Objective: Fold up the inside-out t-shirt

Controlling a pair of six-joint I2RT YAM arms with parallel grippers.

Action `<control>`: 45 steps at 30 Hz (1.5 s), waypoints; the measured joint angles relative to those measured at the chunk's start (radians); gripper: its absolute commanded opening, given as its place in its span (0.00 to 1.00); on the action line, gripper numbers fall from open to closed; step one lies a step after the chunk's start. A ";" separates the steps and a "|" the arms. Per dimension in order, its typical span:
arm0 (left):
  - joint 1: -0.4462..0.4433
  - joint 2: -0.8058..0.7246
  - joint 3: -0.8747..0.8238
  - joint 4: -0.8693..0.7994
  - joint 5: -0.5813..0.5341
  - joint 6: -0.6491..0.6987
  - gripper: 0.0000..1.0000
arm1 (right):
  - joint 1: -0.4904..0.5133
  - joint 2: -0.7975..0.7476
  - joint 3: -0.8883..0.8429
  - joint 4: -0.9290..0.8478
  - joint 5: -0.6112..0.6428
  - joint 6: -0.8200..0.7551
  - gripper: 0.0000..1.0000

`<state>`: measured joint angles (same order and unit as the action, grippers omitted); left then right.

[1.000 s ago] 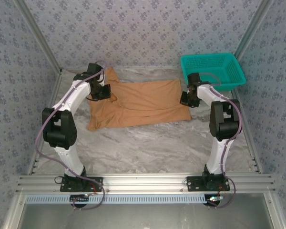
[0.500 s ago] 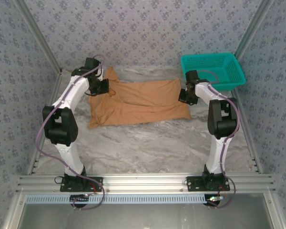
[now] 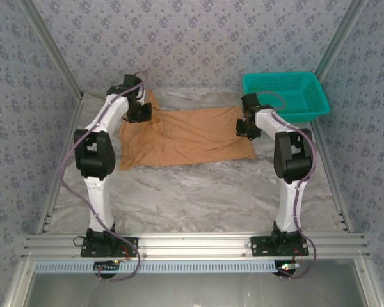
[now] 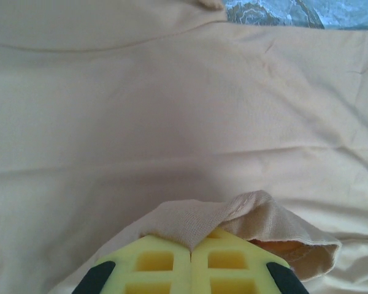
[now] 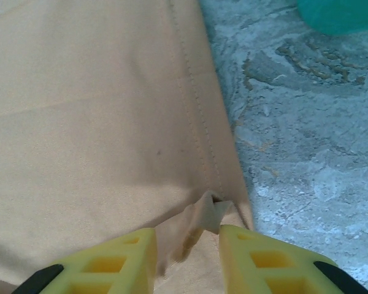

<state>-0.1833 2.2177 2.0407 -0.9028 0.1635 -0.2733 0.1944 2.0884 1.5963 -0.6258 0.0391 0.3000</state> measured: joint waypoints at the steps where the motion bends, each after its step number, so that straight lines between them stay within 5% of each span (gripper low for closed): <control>1: 0.000 0.018 0.021 -0.005 -0.003 0.002 0.06 | 0.004 -0.003 0.000 0.001 0.000 -0.006 0.35; 9: 0.000 0.204 0.273 -0.082 -0.103 0.022 0.44 | 0.063 -0.137 -0.058 0.017 -0.009 -0.042 0.38; 15: 0.000 0.233 0.366 -0.121 -0.154 0.019 0.52 | 0.107 -0.220 -0.127 0.036 -0.029 -0.058 0.41; 27: -0.001 -0.444 -0.659 0.284 -0.018 -0.142 0.53 | 0.024 -0.178 -0.219 0.033 -0.084 -0.027 0.39; 36: 0.000 -0.492 -0.974 0.407 -0.018 -0.174 0.52 | -0.008 -0.129 -0.262 -0.034 -0.042 -0.011 0.32; 45: -0.031 -0.601 -1.162 0.463 -0.025 -0.177 0.52 | -0.018 -0.217 -0.391 -0.161 0.149 -0.003 0.32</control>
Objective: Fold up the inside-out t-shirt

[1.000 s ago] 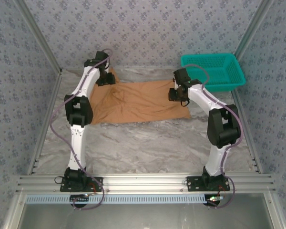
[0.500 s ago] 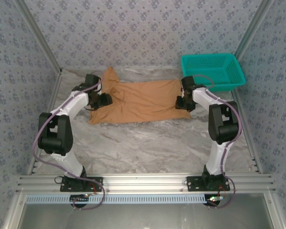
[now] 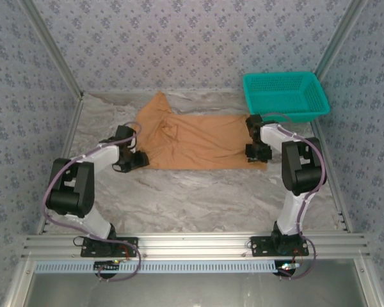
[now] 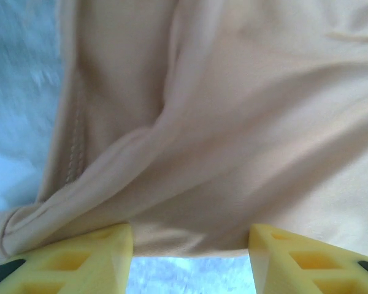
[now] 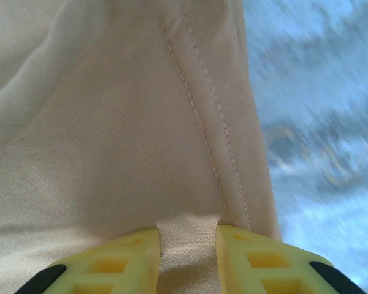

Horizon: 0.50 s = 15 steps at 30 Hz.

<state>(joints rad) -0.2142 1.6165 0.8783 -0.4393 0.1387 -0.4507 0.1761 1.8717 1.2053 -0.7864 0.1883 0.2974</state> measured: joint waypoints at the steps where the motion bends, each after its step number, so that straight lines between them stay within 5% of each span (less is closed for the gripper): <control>1: -0.019 -0.018 -0.023 0.008 -0.003 -0.005 0.52 | -0.002 -0.021 -0.029 -0.011 0.019 0.005 0.32; 9: -0.236 -0.186 -0.165 -0.019 -0.003 -0.099 0.53 | -0.034 -0.173 -0.182 -0.048 0.041 0.028 0.37; 15: -0.247 -0.225 -0.112 -0.081 -0.034 -0.119 0.53 | -0.077 -0.243 -0.180 0.078 -0.143 0.040 0.39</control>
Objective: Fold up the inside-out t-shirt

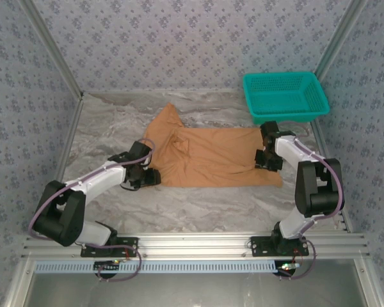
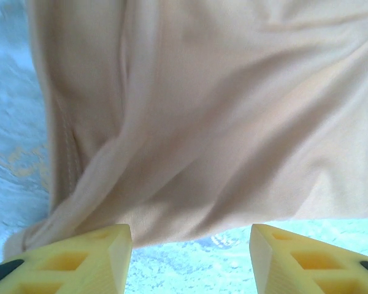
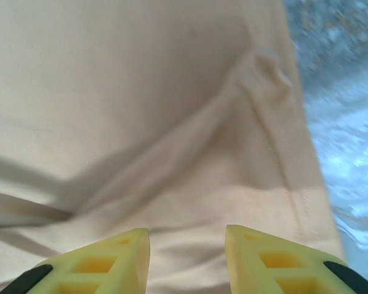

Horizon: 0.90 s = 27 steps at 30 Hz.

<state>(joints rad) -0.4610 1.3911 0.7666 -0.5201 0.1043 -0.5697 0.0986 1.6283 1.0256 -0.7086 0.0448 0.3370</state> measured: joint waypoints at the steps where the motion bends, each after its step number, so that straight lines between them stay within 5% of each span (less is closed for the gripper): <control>1: 0.000 0.000 0.021 -0.005 -0.010 0.002 0.53 | -0.001 0.006 0.000 0.021 -0.023 0.007 0.38; 20: 0.001 0.131 0.059 0.032 -0.099 0.049 0.53 | -0.022 0.110 0.050 0.205 -0.082 0.079 0.11; 27: 0.001 0.150 0.024 0.077 -0.140 0.053 0.53 | -0.039 0.128 0.060 0.236 -0.060 0.080 0.13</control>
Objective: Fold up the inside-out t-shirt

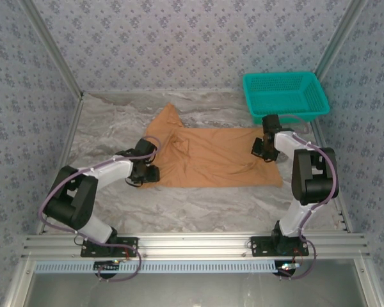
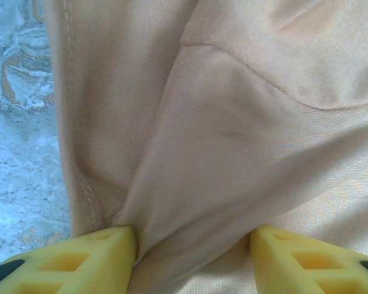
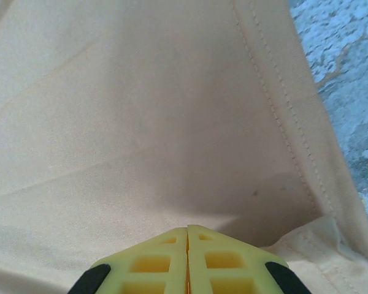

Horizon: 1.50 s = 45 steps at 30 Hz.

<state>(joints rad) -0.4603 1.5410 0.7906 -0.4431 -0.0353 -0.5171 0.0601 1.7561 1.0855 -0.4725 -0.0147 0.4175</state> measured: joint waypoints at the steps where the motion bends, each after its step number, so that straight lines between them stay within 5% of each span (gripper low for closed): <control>1: 0.000 -0.005 -0.003 0.003 0.000 0.000 0.53 | 0.002 -0.003 -0.002 0.011 0.000 -0.009 0.17; 9: 0.001 -0.036 0.010 0.003 -0.007 0.010 0.58 | 0.108 -0.175 -0.101 0.076 -0.055 -0.100 0.30; 15: 0.024 0.063 0.202 0.053 -0.008 0.081 0.61 | 0.256 -0.174 -0.102 0.110 -0.097 -0.127 0.34; 28: 0.151 0.416 0.558 0.073 0.164 0.225 0.55 | 0.536 0.135 0.140 0.395 -0.196 -0.133 0.48; 38: 0.148 0.525 0.706 0.071 0.263 0.245 0.53 | 0.559 0.325 0.274 0.481 -0.191 -0.089 0.45; 45: 0.148 0.641 0.816 0.028 0.294 0.258 0.37 | 0.599 0.357 0.310 0.478 -0.170 -0.095 0.44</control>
<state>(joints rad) -0.3122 2.1818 1.6070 -0.4152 0.2584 -0.2592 0.6590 2.1132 1.3952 0.0055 -0.1844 0.3229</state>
